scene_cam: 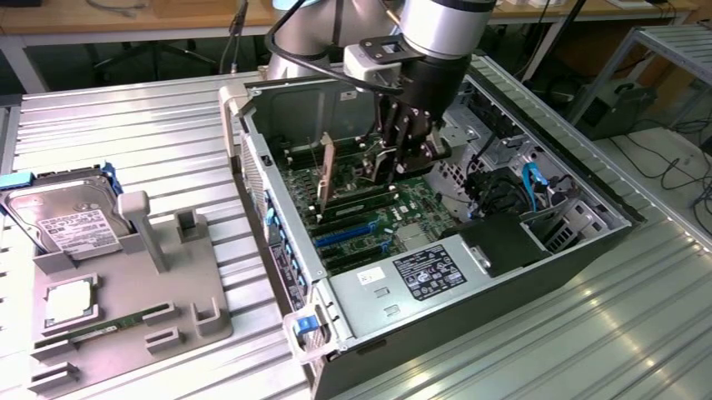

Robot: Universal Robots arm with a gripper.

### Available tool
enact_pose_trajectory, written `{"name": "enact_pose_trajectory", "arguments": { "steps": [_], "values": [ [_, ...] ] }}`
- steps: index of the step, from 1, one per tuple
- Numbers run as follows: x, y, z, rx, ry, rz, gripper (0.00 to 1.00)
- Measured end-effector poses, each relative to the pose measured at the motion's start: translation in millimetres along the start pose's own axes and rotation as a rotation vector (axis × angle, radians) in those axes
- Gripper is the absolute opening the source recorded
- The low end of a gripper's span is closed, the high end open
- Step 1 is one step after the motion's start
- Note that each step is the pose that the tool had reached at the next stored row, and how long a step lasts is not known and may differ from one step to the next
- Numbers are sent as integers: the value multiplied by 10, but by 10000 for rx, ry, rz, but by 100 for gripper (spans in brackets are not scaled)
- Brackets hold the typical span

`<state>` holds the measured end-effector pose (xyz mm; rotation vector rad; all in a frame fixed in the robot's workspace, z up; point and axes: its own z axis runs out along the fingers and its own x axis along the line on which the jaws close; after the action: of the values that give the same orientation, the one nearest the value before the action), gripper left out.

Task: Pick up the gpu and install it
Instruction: 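Insert the gpu into the slot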

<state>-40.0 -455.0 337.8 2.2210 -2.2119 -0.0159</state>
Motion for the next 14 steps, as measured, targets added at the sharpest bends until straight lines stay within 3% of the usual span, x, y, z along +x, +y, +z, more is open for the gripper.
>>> {"name": "enact_pose_trajectory", "arguments": {
  "steps": [14],
  "values": [
    [2,48,232,-2,7,66,27]
  ]
}}
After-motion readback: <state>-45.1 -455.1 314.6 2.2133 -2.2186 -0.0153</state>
